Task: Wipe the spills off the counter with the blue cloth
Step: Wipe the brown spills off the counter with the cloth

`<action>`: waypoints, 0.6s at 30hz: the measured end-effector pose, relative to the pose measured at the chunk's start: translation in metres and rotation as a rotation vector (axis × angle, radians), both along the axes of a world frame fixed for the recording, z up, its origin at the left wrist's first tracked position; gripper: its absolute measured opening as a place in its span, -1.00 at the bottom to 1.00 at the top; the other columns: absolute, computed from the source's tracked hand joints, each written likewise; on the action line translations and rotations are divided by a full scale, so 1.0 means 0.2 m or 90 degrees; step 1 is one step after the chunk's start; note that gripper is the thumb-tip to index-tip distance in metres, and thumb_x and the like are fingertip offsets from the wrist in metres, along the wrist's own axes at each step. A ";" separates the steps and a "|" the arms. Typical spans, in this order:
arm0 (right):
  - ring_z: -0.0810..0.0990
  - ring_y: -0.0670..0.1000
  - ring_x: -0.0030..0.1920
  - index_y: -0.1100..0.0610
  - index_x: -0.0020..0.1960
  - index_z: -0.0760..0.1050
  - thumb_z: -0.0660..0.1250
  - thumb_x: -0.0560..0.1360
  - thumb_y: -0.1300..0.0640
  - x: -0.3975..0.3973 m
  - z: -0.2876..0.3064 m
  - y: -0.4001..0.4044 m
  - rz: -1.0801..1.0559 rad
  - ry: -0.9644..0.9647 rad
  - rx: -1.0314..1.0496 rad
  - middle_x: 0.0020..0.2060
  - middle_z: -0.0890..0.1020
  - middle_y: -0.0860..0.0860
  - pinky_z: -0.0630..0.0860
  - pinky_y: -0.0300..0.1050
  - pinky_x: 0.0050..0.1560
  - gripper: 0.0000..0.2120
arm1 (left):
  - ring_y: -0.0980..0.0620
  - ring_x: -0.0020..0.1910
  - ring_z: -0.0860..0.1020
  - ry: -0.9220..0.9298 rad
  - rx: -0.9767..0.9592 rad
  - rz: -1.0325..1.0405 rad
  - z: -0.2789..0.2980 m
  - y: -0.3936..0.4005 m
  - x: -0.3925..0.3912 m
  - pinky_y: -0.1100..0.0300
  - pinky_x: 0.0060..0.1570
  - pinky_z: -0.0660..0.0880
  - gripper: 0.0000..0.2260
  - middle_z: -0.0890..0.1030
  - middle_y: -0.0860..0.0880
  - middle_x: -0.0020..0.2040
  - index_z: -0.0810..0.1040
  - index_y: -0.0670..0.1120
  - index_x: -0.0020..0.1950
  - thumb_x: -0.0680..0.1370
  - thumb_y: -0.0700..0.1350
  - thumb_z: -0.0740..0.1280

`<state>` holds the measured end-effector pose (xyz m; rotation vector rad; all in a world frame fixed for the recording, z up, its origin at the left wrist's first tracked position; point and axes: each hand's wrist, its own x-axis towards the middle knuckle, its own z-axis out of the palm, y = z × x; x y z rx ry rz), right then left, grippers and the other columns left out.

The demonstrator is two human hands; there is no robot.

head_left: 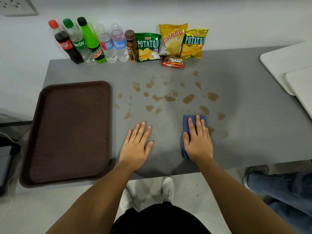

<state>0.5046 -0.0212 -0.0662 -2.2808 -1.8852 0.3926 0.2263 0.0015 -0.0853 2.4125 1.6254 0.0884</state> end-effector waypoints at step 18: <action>-0.07 0.09 0.67 0.02 0.67 0.03 0.10 0.67 -0.11 -0.09 0.01 0.06 0.011 0.003 0.027 0.67 0.01 0.07 -0.03 0.07 0.65 -0.38 | -0.04 0.67 -0.03 -0.018 0.007 0.014 0.04 0.00 0.03 -0.11 0.62 -0.01 -0.44 0.04 -0.03 0.69 0.10 0.02 0.68 0.71 0.17 0.03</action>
